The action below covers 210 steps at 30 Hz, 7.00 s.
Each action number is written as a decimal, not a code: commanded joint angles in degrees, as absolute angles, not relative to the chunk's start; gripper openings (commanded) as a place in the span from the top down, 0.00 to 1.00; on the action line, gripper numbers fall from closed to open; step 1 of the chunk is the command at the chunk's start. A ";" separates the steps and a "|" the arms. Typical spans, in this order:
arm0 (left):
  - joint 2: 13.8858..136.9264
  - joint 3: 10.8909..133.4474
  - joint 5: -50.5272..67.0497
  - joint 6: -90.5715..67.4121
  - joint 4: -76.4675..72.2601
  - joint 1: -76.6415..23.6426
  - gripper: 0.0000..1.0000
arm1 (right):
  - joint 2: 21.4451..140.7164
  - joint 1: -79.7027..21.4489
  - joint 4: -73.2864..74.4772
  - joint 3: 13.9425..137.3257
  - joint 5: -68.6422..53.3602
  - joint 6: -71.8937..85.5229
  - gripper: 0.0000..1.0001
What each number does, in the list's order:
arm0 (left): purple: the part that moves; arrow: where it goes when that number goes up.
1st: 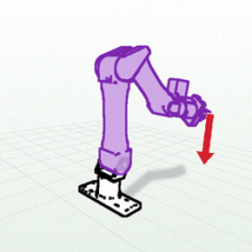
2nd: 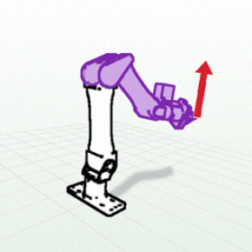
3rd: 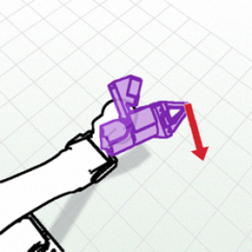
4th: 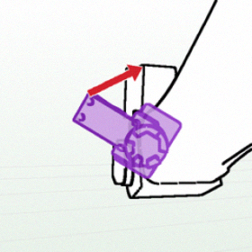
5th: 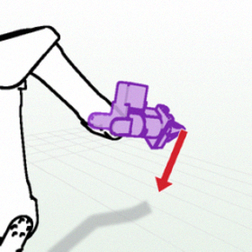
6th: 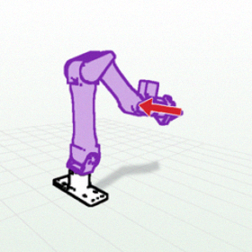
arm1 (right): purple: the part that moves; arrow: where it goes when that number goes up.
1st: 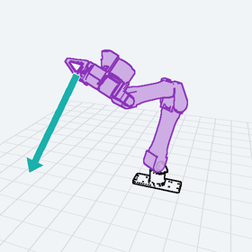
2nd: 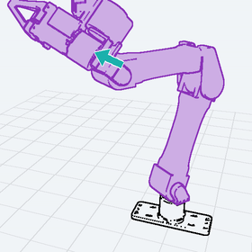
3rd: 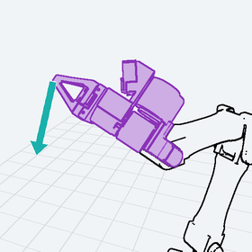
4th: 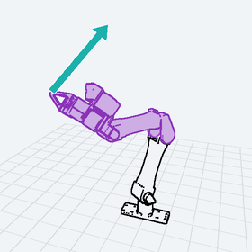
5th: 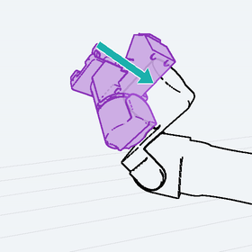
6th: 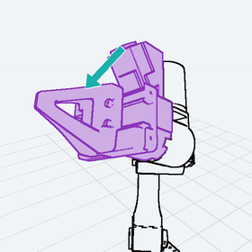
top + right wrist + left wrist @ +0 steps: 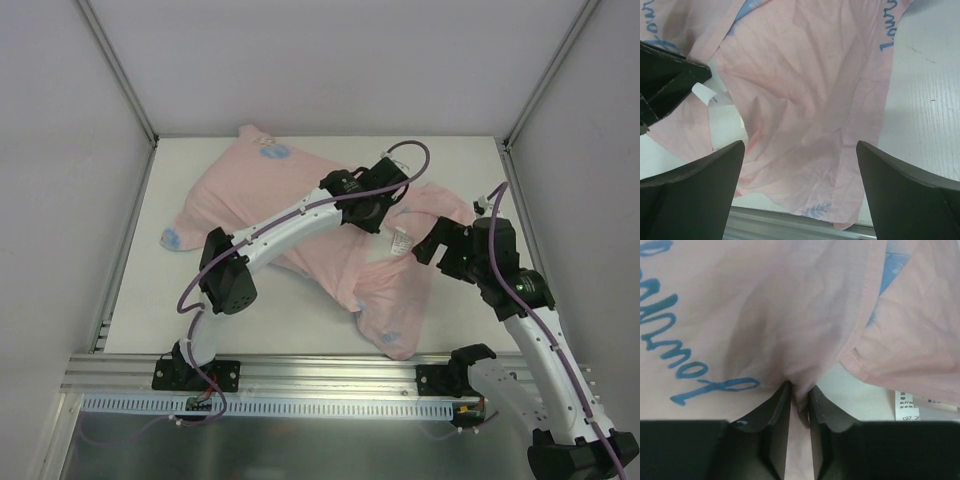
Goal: Remove the pillowcase from the pillow
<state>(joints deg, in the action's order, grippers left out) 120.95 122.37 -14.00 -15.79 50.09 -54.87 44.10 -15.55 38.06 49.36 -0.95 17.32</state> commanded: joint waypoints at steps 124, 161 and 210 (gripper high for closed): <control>91.41 97.02 13.87 -20.66 47.99 -29.98 1.00 | 52.82 -5.54 29.00 35.95 1.86 18.89 0.99; 119.62 127.27 18.46 -21.45 55.99 -57.48 0.63 | 51.94 -5.54 25.84 31.03 -10.90 25.58 0.99; 115.74 128.14 -18.73 -16.18 54.05 -65.12 0.34 | 52.12 -5.54 24.17 28.74 -11.60 25.66 0.99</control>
